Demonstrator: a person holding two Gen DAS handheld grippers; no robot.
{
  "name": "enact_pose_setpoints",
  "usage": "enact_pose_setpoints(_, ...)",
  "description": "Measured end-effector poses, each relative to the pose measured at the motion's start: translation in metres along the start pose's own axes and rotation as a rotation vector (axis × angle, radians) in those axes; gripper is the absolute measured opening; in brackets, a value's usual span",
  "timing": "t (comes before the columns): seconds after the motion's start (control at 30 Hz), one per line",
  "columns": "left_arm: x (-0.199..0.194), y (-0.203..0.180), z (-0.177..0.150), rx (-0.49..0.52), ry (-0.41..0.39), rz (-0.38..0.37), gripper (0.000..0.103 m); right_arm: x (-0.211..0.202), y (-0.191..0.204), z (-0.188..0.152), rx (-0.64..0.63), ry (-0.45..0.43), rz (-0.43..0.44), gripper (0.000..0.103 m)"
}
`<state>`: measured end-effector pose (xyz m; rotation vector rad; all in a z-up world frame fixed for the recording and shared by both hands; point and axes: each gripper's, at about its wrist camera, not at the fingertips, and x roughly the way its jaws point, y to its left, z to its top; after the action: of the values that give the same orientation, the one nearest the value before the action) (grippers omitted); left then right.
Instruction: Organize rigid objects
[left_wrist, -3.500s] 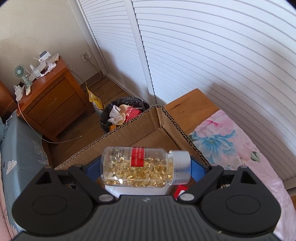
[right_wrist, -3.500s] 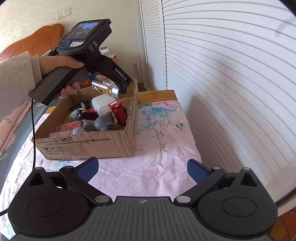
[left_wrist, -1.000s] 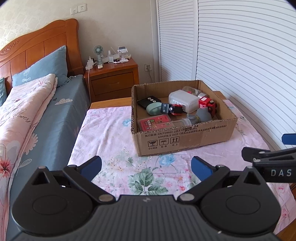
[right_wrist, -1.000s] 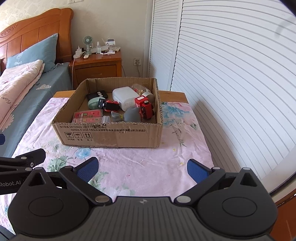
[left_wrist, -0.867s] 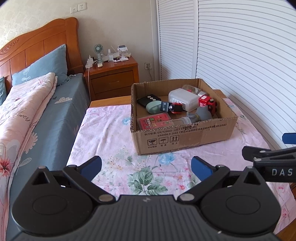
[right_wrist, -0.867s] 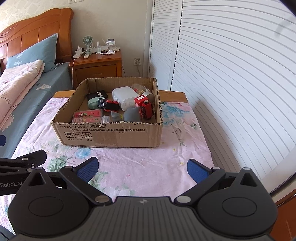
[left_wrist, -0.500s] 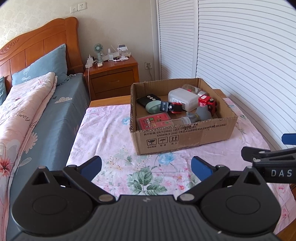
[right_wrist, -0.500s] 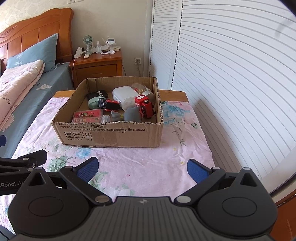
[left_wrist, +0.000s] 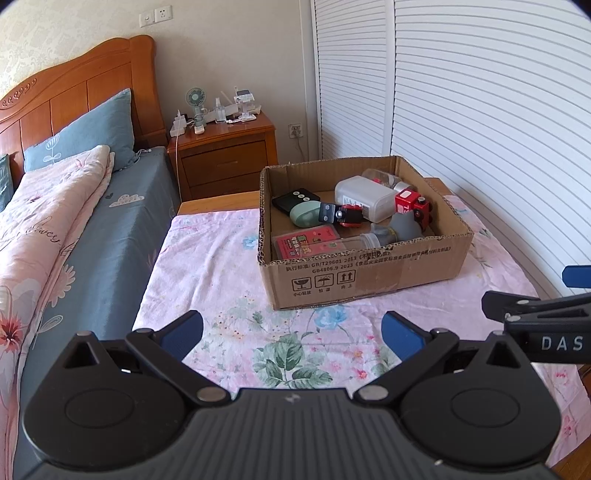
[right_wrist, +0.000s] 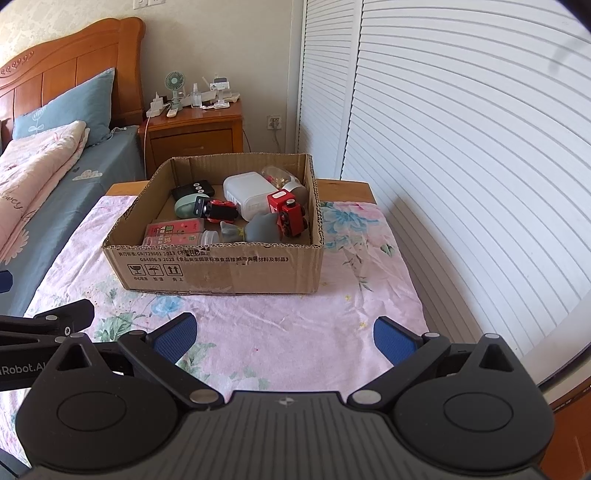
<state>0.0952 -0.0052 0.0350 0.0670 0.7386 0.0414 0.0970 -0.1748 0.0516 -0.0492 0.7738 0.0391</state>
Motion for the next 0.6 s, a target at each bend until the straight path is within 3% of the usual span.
enact_pose_setpoints(0.6, -0.0011, -0.0010, 0.0009, 0.000, 0.004, 0.002, 0.102, -0.0022, -0.0007, 0.0013, -0.001, -0.003, 0.000, 0.103)
